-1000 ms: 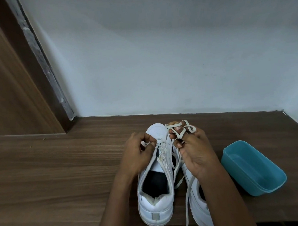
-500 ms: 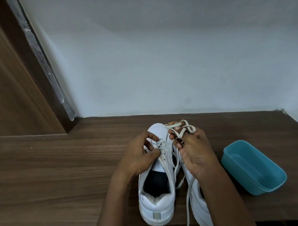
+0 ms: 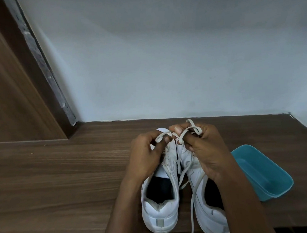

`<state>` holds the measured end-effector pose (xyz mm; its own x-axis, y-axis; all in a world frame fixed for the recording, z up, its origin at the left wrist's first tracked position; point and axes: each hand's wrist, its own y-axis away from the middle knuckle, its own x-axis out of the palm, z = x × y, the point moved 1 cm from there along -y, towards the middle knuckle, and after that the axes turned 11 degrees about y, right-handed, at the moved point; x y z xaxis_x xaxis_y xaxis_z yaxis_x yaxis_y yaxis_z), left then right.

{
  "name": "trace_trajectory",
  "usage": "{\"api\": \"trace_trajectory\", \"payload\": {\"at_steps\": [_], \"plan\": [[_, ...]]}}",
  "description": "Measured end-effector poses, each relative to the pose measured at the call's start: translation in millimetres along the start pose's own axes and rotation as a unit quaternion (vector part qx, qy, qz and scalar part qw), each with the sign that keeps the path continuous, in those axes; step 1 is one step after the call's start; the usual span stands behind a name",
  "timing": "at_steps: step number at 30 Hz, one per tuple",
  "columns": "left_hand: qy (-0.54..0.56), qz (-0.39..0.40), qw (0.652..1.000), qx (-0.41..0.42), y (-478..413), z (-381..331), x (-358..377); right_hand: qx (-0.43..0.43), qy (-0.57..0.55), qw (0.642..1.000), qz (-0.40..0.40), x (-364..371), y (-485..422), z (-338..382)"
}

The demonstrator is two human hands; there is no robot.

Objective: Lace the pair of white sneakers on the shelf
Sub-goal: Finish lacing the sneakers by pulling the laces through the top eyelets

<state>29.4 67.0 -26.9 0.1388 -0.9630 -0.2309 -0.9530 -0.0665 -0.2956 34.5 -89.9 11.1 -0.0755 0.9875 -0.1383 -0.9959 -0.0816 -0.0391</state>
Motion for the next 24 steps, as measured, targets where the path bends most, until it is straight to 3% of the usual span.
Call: {"api": "trace_trajectory", "payload": {"at_steps": [4,9,16,20,24], "plan": [[0.058,-0.036,0.997,-0.035,-2,4,-11,0.037,0.058,0.997,-0.041,-12,-5,-11],[0.176,-0.064,0.978,-0.089,-3,4,-11,0.074,0.014,0.996,-0.042,-20,-6,-15],[0.354,-0.178,0.898,-0.193,-4,2,-26,0.098,0.055,0.992,-0.063,-35,-6,-19],[0.315,-0.197,0.9,-0.228,-3,3,-33,0.091,0.051,0.994,-0.028,-30,-5,-18],[0.138,-0.173,0.949,-0.224,-3,4,-30,0.065,0.054,0.996,0.002,-20,-6,-13]]}}
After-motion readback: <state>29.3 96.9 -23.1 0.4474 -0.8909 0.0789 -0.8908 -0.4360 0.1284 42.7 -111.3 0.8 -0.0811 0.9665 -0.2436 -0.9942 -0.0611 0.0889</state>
